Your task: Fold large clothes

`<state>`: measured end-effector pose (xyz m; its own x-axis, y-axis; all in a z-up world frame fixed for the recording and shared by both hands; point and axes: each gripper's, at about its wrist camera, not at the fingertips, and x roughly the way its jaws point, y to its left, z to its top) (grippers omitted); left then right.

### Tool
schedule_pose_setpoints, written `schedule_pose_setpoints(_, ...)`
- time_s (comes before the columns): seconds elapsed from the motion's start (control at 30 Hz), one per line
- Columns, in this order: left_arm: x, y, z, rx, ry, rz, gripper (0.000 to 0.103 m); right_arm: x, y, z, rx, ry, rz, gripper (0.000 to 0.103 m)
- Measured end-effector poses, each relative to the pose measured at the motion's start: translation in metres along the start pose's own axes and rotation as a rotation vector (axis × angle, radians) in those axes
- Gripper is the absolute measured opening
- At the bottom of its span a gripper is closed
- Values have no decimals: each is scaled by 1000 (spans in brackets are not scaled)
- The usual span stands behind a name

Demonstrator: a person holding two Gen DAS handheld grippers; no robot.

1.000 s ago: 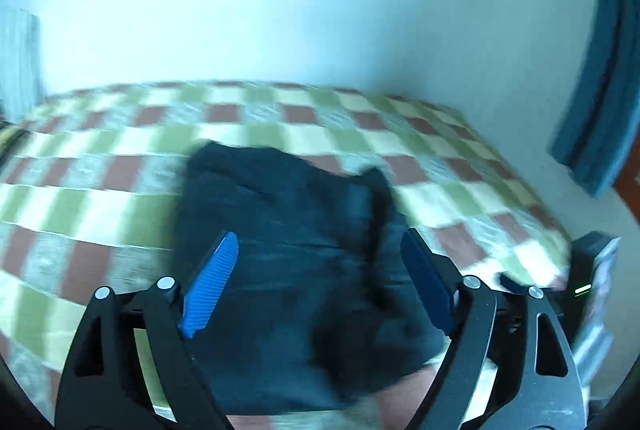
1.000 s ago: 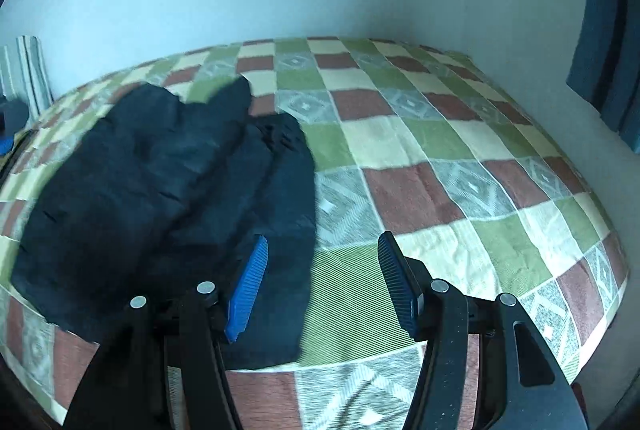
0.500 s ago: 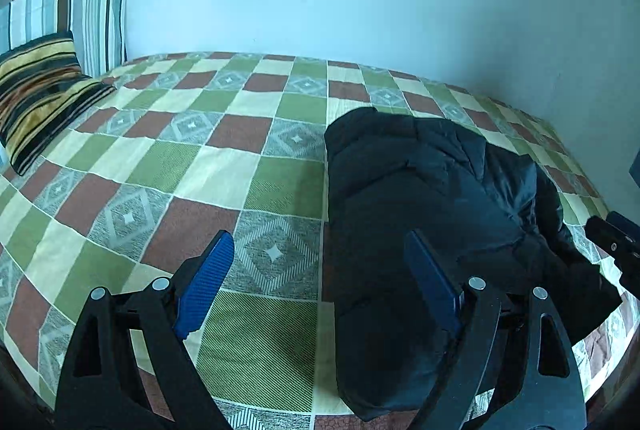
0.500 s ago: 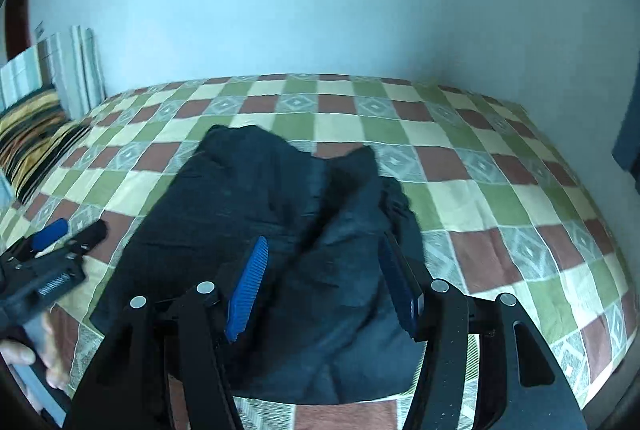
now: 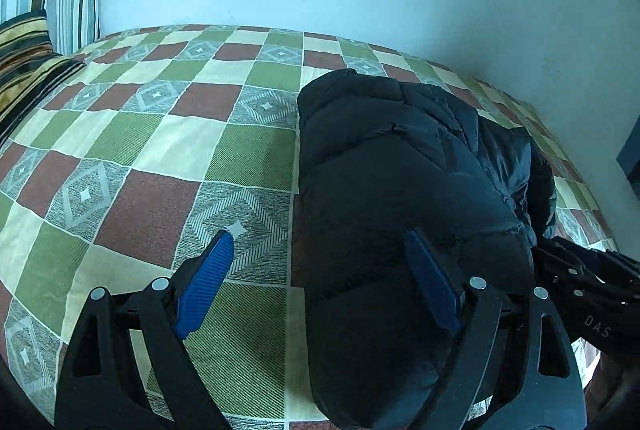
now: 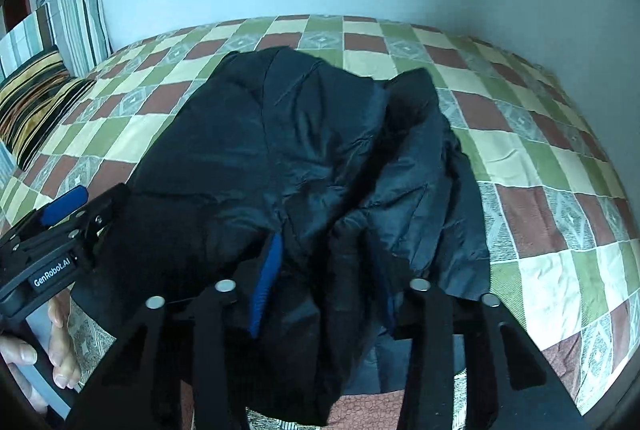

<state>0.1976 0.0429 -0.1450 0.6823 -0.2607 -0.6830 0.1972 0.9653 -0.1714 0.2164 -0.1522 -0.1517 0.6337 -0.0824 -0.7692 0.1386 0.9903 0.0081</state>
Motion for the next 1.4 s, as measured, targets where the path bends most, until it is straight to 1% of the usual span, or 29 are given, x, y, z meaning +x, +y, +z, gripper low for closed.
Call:
schedule_pose_setpoints(0.03,1,1,0,-5,2,-3,88,1,1,-1,0,6,6,34)
schedule_pose_setpoints(0.07,1,1,0,-7,4,-5,88,3,2,-1,-1,11,10,33)
schedule_pose_setpoints(0.13,2,0,0,-1,5,-4,88,5,3,-2,-7,15,13,23)
schedule_pose_setpoints(0.17,2,-1,0,2,4,-2,88,4,3,-2,-11,9,11,20)
schedule_pose_setpoints(0.23,2,-1,0,7,3,1,88,3,3,-2,-12,2,10,11)
schedule_pose_setpoints(0.33,1,-2,2,6,1,4,88,-1,-1,-2,-6,-16,7,6)
schedule_pose_setpoints(0.4,-1,-3,4,8,1,4,88,-5,-4,-2,-8,-40,-15,4)
schedule_pose_setpoints(0.47,-3,-4,6,13,-1,0,88,-8,-9,-2,-11,-52,-42,3)
schedule_pose_setpoints(0.6,-4,-7,7,31,-6,-1,88,-2,-21,-3,13,-33,-42,3)
schedule_pose_setpoints(0.83,3,-7,5,23,12,-23,88,12,-35,-7,38,3,-52,3)
schedule_pose_setpoints(1.07,4,-27,6,72,8,-58,88,25,-64,-11,101,48,-62,2)
schedule_pose_setpoints(1.23,24,-46,3,136,61,-91,88,39,-79,-15,127,91,-66,2)
schedule_pose_setpoints(1.4,49,-56,-3,153,117,-125,88,59,-95,-25,156,131,-67,3)
